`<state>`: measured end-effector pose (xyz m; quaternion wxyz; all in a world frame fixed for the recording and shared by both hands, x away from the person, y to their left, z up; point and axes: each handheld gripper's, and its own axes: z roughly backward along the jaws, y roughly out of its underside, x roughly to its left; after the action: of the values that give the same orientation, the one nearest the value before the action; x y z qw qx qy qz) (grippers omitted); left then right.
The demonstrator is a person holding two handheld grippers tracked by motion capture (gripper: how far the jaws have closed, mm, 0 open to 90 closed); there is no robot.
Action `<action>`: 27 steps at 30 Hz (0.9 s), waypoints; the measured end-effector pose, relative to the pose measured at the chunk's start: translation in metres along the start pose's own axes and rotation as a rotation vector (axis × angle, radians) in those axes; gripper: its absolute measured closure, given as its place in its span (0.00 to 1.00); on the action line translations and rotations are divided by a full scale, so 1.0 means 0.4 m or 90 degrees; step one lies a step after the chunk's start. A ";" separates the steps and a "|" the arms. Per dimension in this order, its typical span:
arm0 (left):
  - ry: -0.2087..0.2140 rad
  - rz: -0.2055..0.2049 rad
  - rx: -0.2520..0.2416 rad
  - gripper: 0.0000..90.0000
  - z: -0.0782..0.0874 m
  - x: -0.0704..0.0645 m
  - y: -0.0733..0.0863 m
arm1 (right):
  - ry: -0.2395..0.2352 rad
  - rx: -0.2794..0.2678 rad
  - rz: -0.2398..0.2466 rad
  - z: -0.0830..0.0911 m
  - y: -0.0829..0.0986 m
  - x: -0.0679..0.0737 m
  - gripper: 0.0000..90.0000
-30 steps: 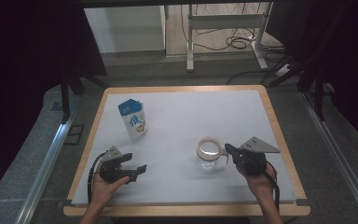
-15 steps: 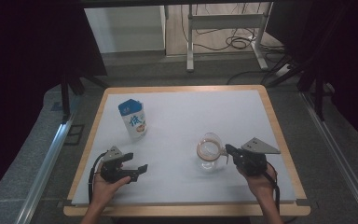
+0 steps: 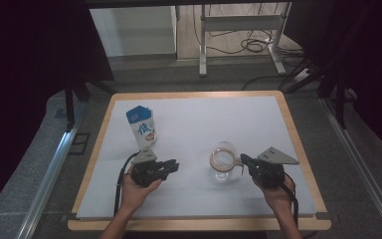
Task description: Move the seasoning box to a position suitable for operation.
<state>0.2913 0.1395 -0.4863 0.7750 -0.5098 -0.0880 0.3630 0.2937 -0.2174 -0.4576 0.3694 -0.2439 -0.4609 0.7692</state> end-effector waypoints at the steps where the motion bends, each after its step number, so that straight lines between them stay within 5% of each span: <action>1: 0.003 -0.004 -0.001 0.92 -0.013 -0.007 -0.010 | 0.000 0.000 0.002 0.000 0.000 0.001 1.00; 4: 0.023 -0.008 -0.001 1.00 -0.053 -0.029 -0.039 | -0.002 -0.003 -0.001 0.001 -0.001 0.001 1.00; 10: 0.050 -0.016 0.013 1.00 -0.119 -0.060 -0.078 | -0.007 -0.005 0.002 -0.001 -0.003 0.003 1.00; 27: 0.062 -0.034 0.024 1.00 -0.170 -0.094 -0.116 | -0.009 -0.002 0.005 0.001 -0.002 0.002 1.00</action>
<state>0.3207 0.0554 -0.4695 0.7975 -0.5093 -0.0571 0.3185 0.2933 -0.2165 -0.4569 0.3628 -0.2412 -0.4638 0.7715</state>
